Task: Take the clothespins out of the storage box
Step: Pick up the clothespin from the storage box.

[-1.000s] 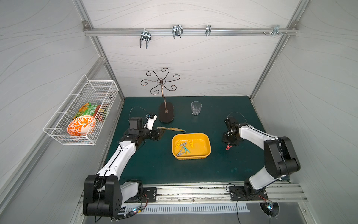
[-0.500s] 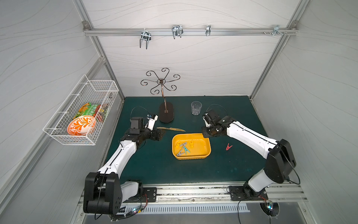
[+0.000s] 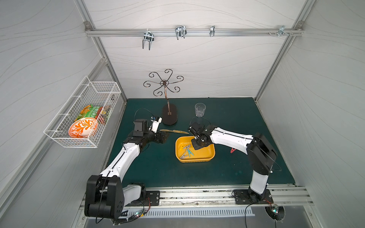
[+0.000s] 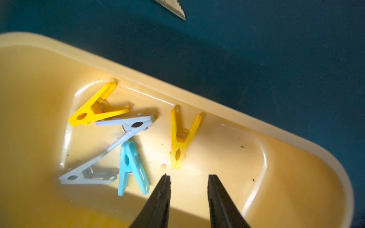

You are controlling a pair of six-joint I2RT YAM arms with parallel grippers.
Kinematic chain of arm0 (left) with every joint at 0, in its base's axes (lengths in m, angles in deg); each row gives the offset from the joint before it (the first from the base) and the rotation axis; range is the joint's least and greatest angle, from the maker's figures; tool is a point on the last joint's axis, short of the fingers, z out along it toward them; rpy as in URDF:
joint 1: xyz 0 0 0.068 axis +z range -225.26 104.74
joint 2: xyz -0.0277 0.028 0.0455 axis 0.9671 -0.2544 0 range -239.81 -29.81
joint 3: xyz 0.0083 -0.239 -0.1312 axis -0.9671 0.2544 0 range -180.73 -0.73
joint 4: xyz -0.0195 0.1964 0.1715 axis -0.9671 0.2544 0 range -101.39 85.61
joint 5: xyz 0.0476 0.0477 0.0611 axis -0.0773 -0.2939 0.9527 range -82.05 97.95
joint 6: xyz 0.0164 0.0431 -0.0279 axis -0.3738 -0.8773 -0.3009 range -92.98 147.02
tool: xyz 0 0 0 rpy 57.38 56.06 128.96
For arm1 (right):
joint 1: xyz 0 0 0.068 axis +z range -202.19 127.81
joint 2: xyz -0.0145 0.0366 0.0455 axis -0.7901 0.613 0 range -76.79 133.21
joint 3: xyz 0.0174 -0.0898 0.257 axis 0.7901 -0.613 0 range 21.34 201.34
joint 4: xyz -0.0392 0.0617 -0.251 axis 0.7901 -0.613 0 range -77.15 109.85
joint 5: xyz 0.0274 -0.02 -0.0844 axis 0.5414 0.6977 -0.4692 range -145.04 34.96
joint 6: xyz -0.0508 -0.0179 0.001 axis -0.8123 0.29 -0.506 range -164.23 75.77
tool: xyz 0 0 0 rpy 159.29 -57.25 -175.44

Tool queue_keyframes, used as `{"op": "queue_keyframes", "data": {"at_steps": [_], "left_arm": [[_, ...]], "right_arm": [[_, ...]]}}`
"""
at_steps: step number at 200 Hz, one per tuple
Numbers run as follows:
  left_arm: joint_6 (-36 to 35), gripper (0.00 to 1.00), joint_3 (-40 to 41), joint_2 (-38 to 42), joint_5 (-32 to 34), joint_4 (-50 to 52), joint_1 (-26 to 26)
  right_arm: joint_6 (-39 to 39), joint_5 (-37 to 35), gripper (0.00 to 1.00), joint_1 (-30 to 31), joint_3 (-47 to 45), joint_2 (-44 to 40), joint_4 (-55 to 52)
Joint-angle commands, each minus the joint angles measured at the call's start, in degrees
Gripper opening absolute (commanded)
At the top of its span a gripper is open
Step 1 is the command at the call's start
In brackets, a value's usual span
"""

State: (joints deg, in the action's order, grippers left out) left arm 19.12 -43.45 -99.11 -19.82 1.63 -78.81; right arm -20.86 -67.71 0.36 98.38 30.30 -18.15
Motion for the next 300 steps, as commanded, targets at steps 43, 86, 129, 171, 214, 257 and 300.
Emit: {"op": "queue_keyframes", "data": {"at_steps": [43, 86, 129, 171, 214, 257, 300], "left_arm": [[0.2, 0.89, 0.3, 0.2, 0.9, -3.9, -0.4], [-0.3, 0.89, 0.7, 0.5, 1.6, -4.2, -0.4], [-0.4, 0.89, 1.1, 0.6, 1.5, -4.2, -0.5], [-0.3, 0.89, 1.1, 0.4, 1.3, -4.5, -0.4], [-0.4, 0.89, 1.0, 0.6, 1.4, -4.5, -0.4], [-0.9, 0.89, 1.0, 0.9, 1.0, -4.1, -0.4], [-1.1, 0.89, 0.5, 0.6, -0.6, -4.2, -0.5]], "right_arm": [[5.6, -7.4, 0.30, 0.7, 1.5, 2.8, 2.9], [7.4, -7.1, 0.30, 0.4, 1.3, 4.2, 4.6], [8.0, -5.1, 0.28, -0.1, 2.1, 6.5, 4.2], [7.8, -4.3, 0.17, -0.2, 2.5, 7.7, 4.0], [7.7, -4.8, 0.03, -0.2, 2.2, 6.9, 3.7], [7.3, -4.6, 0.01, -0.8, 2.1, 2.8, 1.6], [7.2, -5.9, 0.00, -3.7, 1.0, -5.0, -1.3]]}}
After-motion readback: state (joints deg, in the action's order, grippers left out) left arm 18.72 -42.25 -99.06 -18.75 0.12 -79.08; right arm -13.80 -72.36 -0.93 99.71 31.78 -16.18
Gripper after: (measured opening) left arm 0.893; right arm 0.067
